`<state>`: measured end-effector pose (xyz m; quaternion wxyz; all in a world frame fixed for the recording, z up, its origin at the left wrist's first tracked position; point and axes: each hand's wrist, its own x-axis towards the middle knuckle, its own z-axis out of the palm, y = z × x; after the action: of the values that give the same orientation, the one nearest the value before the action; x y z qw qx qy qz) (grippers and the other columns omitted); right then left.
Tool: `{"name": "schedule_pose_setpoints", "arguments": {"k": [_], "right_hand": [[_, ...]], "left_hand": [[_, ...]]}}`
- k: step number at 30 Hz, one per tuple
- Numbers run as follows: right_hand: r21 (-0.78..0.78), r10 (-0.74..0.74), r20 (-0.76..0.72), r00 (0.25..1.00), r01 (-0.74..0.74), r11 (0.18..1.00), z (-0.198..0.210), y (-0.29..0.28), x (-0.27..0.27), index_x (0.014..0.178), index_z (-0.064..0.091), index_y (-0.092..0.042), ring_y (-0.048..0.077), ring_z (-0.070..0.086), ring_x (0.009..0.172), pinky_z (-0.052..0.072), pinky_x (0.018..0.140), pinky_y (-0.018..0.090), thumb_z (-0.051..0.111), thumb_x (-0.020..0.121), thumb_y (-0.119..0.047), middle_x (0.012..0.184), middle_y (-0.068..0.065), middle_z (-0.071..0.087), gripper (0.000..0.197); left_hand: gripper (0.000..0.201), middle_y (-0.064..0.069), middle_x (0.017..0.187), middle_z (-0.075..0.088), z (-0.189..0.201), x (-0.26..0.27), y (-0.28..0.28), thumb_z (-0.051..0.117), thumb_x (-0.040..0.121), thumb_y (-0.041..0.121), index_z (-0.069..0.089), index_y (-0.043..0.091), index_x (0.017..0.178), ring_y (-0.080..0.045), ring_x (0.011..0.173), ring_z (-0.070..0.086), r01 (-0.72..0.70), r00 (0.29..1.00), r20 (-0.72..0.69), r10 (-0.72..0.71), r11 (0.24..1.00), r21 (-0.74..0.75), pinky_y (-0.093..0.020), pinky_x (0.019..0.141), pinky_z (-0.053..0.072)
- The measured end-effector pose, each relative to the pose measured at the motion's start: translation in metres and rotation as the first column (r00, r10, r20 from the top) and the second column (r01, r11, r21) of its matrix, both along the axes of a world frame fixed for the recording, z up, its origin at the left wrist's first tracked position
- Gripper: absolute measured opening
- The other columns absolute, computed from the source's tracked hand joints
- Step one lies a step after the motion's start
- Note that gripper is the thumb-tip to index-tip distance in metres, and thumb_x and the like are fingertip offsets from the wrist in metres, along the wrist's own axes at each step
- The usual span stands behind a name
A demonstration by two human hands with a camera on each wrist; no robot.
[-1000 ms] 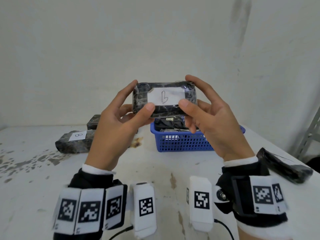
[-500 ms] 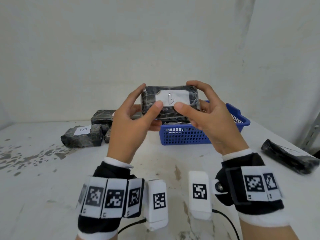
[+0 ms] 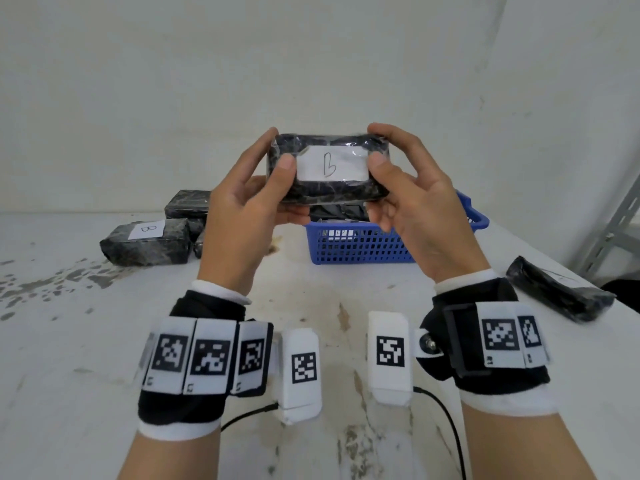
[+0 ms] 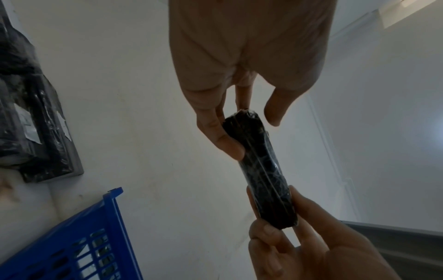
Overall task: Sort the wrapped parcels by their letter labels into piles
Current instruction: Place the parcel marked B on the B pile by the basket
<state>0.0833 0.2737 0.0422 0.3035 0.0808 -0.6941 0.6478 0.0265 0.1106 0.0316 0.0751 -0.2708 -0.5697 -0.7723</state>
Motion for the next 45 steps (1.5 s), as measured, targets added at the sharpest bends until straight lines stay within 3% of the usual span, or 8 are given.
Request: {"name": "schedule_pose_setpoints", "arguments": {"k": [4, 7, 16, 28, 35, 40, 43, 45], "right_hand": [[0.0, 0.003, 0.0, 1.0, -0.003, 1.0, -0.001, -0.002, -0.001, 0.128, 0.058, -0.029, 0.015, 0.047, 0.053, 0.038, 0.049, 0.03, 0.057, 0.101, -0.022, 0.07, -0.004, 0.064, 0.027], [-0.017, 0.014, -0.006, 1.0, -0.014, 1.0, -0.001, -0.004, -0.001, 0.128, 0.057, -0.026, 0.012, 0.046, 0.051, 0.042, 0.047, 0.022, 0.06, 0.099, -0.018, 0.071, -0.001, 0.065, 0.03], [0.005, -0.016, -0.009, 1.0, 0.016, 1.0, -0.002, -0.009, 0.003, 0.128, 0.052, -0.023, 0.001, 0.058, 0.052, 0.045, 0.052, 0.015, 0.076, 0.085, -0.015, 0.087, -0.002, 0.072, 0.049], [-0.01, -0.018, -0.036, 0.999, 0.017, 1.0, -0.001, -0.014, 0.004, 0.124, 0.05, -0.021, -0.001, 0.062, 0.055, 0.047, 0.054, 0.011, 0.074, 0.087, -0.01, 0.095, 0.002, 0.072, 0.045], [0.004, -0.005, -0.034, 0.999, 0.006, 1.0, -0.003, -0.008, 0.001, 0.119, 0.055, -0.026, 0.005, 0.05, 0.048, 0.045, 0.05, 0.018, 0.07, 0.092, -0.017, 0.071, -0.007, 0.069, 0.032], [0.032, 0.011, -0.008, 1.0, -0.011, 0.999, -0.004, -0.006, 0.002, 0.113, 0.054, -0.028, 0.012, 0.051, 0.049, 0.045, 0.047, 0.022, 0.065, 0.096, -0.019, 0.079, -0.001, 0.072, 0.022], [0.036, -0.001, 0.009, 1.0, 0.001, 0.999, -0.003, -0.006, 0.002, 0.111, 0.055, -0.027, 0.016, 0.052, 0.05, 0.042, 0.044, 0.025, 0.061, 0.099, -0.021, 0.073, -0.004, 0.07, 0.015], [0.048, -0.014, 0.016, 1.0, 0.013, 0.999, -0.003, -0.006, 0.001, 0.109, 0.056, -0.027, 0.025, 0.051, 0.055, 0.042, 0.044, 0.026, 0.058, 0.101, -0.024, 0.075, -0.003, 0.07, 0.009]], "left_hand": [[0.045, -0.005, 0.088, 0.07, -0.001, -0.001, -0.001, 0.059, 0.096, 0.019, 0.05, 0.023, 0.14, -0.016, 0.06, 0.065, -0.015, 1.0, 0.002, 0.015, 1.0, -0.009, -0.027, 0.066, 0.055], [0.048, -0.006, 0.099, 0.072, -0.002, -0.002, -0.003, 0.067, 0.091, 0.022, 0.052, 0.029, 0.137, -0.017, 0.064, 0.068, -0.04, 0.999, -0.03, 0.039, 0.998, -0.049, -0.033, 0.072, 0.057], [0.051, 0.002, 0.091, 0.07, -0.003, 0.002, 0.001, 0.069, 0.089, 0.021, 0.051, 0.024, 0.136, -0.011, 0.062, 0.066, -0.093, 0.994, -0.073, 0.086, 0.991, -0.1, -0.024, 0.064, 0.056], [0.043, -0.002, 0.09, 0.069, -0.003, 0.002, 0.002, 0.065, 0.092, 0.021, 0.051, 0.022, 0.133, -0.011, 0.059, 0.065, -0.128, 0.988, -0.102, 0.117, 0.986, -0.105, -0.028, 0.063, 0.057], [0.038, -0.006, 0.093, 0.069, -0.004, -0.001, 0.0, 0.062, 0.095, 0.02, 0.052, 0.021, 0.131, -0.013, 0.064, 0.067, -0.121, 0.989, -0.095, 0.113, 0.989, -0.089, -0.031, 0.063, 0.057], [0.024, -0.01, 0.096, 0.07, -0.003, 0.0, -0.001, 0.057, 0.097, 0.027, 0.053, 0.024, 0.12, -0.021, 0.068, 0.069, -0.12, 0.99, -0.087, 0.111, 0.988, -0.099, -0.045, 0.064, 0.059], [0.017, -0.011, 0.094, 0.069, -0.003, 0.001, -0.001, 0.054, 0.099, 0.029, 0.053, 0.023, 0.115, -0.023, 0.062, 0.067, -0.121, 0.991, -0.073, 0.114, 0.988, -0.098, -0.044, 0.061, 0.056], [0.017, -0.013, 0.095, 0.069, -0.002, 0.002, -0.001, 0.053, 0.099, 0.03, 0.053, 0.023, 0.114, -0.023, 0.063, 0.066, -0.123, 0.991, -0.068, 0.116, 0.988, -0.097, -0.046, 0.06, 0.056]]}}
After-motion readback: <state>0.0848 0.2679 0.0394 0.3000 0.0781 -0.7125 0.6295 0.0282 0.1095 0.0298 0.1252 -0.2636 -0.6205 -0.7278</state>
